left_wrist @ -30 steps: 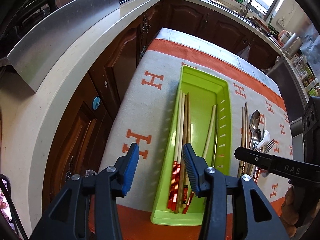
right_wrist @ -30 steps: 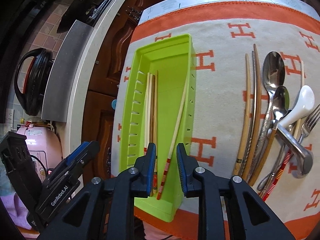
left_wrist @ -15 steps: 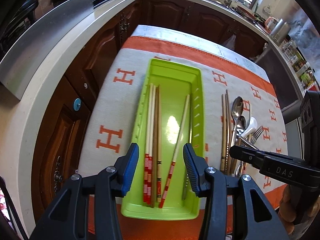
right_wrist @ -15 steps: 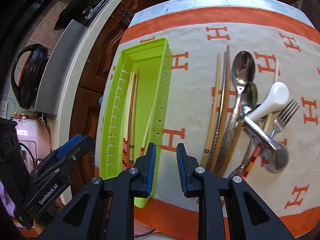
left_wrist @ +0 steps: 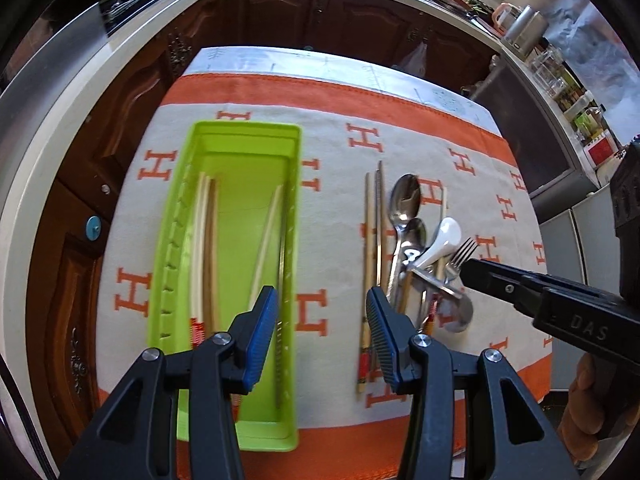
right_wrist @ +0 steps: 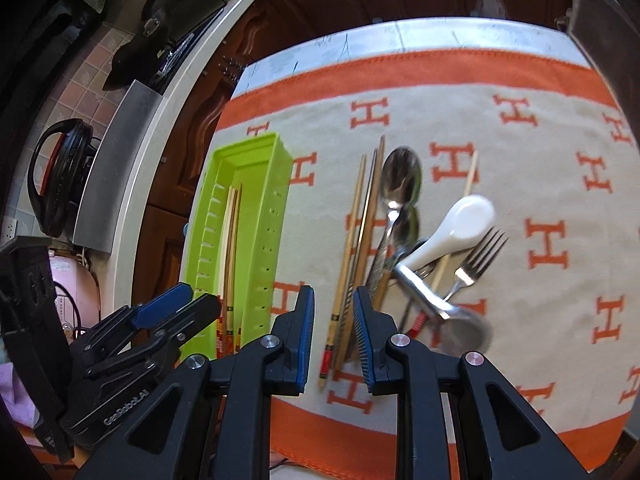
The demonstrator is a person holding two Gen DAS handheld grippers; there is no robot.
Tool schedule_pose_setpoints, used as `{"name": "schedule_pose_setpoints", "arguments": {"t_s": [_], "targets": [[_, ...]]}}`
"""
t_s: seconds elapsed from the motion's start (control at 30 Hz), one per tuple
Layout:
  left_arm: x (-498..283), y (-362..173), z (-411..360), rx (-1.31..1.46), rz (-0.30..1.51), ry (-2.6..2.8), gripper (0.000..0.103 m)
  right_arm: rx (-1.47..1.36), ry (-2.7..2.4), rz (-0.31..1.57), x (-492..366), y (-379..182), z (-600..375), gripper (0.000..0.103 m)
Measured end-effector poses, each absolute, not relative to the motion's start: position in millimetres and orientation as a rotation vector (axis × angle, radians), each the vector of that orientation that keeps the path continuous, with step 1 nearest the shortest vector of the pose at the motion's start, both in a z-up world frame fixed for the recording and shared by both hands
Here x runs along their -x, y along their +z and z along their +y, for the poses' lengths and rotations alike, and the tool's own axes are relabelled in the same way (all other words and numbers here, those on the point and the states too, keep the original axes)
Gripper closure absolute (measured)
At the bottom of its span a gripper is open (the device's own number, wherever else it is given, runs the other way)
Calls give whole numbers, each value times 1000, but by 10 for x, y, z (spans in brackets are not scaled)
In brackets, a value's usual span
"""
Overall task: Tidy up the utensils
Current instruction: 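Grasp a wooden chopstick from the pile with the left tool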
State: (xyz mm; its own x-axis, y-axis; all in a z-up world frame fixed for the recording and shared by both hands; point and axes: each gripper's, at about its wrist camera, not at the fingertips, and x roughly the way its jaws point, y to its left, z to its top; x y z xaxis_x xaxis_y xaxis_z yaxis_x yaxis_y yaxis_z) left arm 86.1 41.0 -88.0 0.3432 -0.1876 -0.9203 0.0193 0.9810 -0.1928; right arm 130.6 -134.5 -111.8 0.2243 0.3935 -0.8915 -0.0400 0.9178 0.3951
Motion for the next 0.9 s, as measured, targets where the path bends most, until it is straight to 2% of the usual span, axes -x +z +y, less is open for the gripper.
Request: {"name": "schedule_pose_setpoints", "arguments": {"t_s": [0.17, 0.23, 0.33, 0.53, 0.9], "targets": [[-1085, -989, 122, 159, 1250, -185, 61, -329, 303, 1279, -1393, -913, -1612, 82], [-1192, -1119, -4, 158, 1291, -219, 79, -326, 297, 1278, -1424, -887, -1680, 82], [-1311, -1316, -135, 139, 1346, -229, 87, -331, 303, 1290, -1451, -927, -1773, 82], [-1489, -1708, -234, 120, 1442, -201, 92, -366, 313, 1327, -1430, -1152, -1801, 82], [-1508, -1967, -231, 87, 1487, -169, 94, -410, 329, 1352, -1486, -1409, -1897, 82]]}}
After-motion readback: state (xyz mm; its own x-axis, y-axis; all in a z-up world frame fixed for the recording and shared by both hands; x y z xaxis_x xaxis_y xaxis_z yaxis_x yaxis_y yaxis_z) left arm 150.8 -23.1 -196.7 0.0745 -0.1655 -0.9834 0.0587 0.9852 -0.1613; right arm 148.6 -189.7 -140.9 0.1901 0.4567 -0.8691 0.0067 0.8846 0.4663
